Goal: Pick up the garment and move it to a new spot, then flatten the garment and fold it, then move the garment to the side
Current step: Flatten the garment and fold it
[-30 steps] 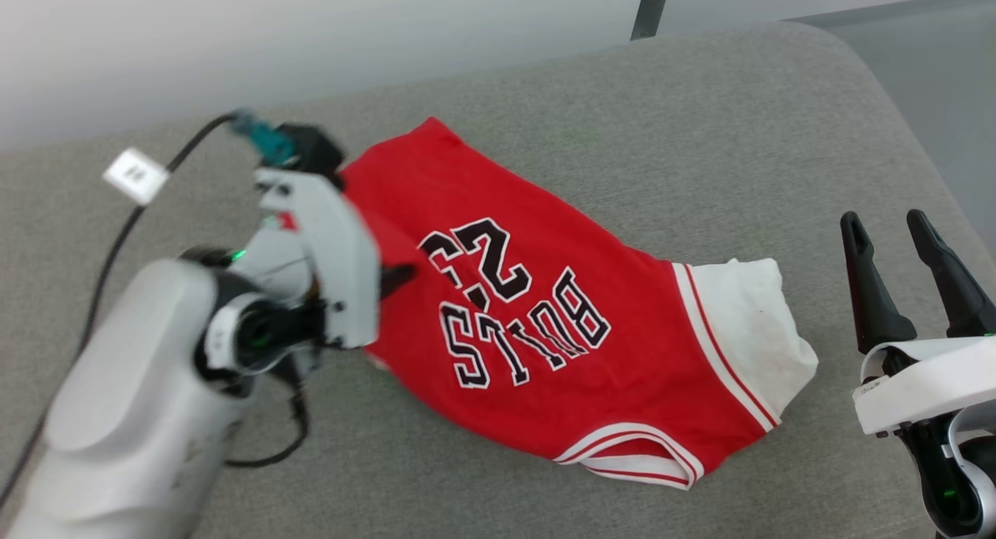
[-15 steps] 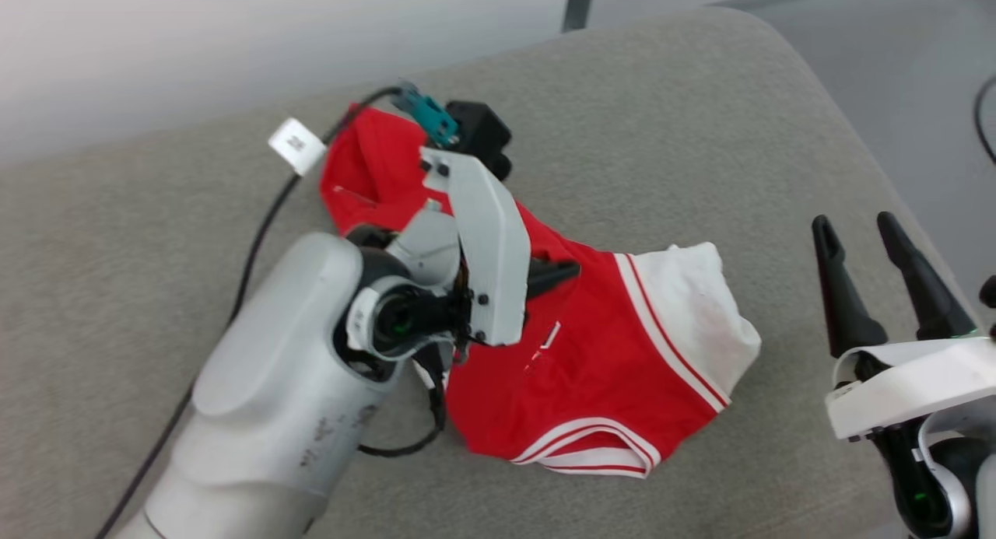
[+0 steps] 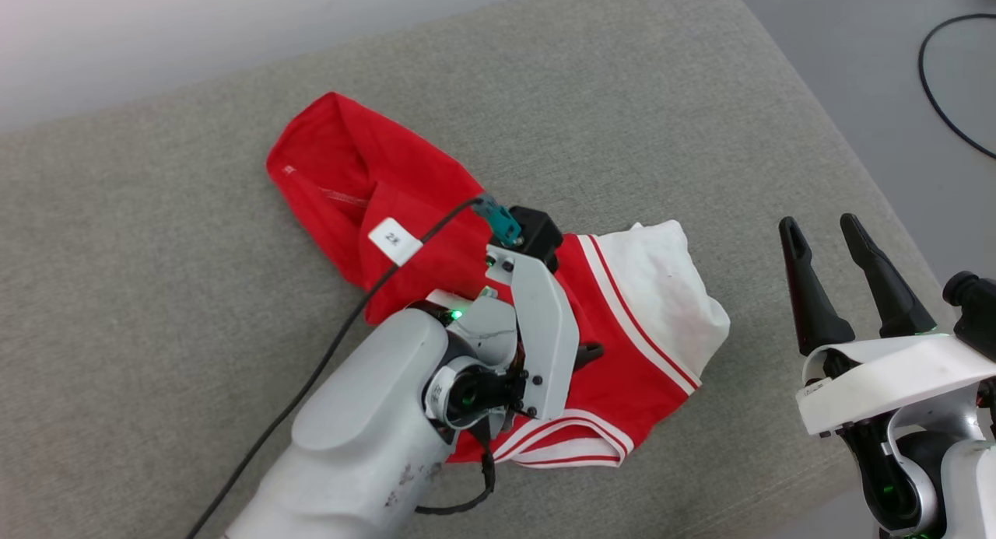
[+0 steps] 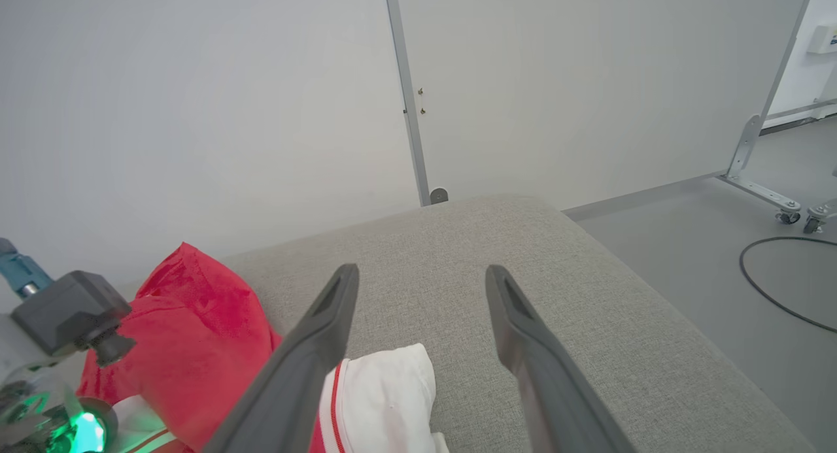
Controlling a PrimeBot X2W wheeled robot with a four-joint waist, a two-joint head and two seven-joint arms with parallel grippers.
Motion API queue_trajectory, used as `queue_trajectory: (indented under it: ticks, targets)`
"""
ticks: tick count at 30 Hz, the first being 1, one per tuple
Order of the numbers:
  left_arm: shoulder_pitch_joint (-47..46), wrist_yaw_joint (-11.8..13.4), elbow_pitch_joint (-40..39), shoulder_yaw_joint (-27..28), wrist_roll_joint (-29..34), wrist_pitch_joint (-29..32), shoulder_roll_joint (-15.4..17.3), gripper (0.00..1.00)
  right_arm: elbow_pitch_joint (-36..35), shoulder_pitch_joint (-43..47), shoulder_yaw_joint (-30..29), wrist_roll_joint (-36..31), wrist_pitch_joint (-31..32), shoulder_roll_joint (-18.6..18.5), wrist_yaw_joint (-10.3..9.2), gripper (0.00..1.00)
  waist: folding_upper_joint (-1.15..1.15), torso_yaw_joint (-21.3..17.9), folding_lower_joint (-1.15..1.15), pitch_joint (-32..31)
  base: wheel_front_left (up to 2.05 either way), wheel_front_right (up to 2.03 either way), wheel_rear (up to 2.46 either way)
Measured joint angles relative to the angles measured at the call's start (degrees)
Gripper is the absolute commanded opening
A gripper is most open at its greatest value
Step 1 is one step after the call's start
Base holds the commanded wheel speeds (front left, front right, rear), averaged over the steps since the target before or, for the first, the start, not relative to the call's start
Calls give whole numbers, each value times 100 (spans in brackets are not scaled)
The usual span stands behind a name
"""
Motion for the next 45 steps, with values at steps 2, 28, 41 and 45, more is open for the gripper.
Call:
queue_trajectory:
  ticks: [2,28,41,45]
  targets:
    - [-64,-105,111,-84,43,-58,-8,100,19,-15,-9,-2,-13,1,0,100,0,34,0,-14,0,0,0]
    - [325,201,-1733,791,-826,381,1087,100,-546,236,-620,-299,355,-14,0,100,0,1469,0,-874,0,0,0]
    - [366,271,-1499,809,-704,438,1403,100,-590,131,-632,-237,141,-13,0,100,0,1168,0,-377,0,0,0]
    - [376,308,-1412,770,-649,493,1491,100,-519,86,-590,-192,47,-11,0,100,0,989,0,-192,0,0,0]
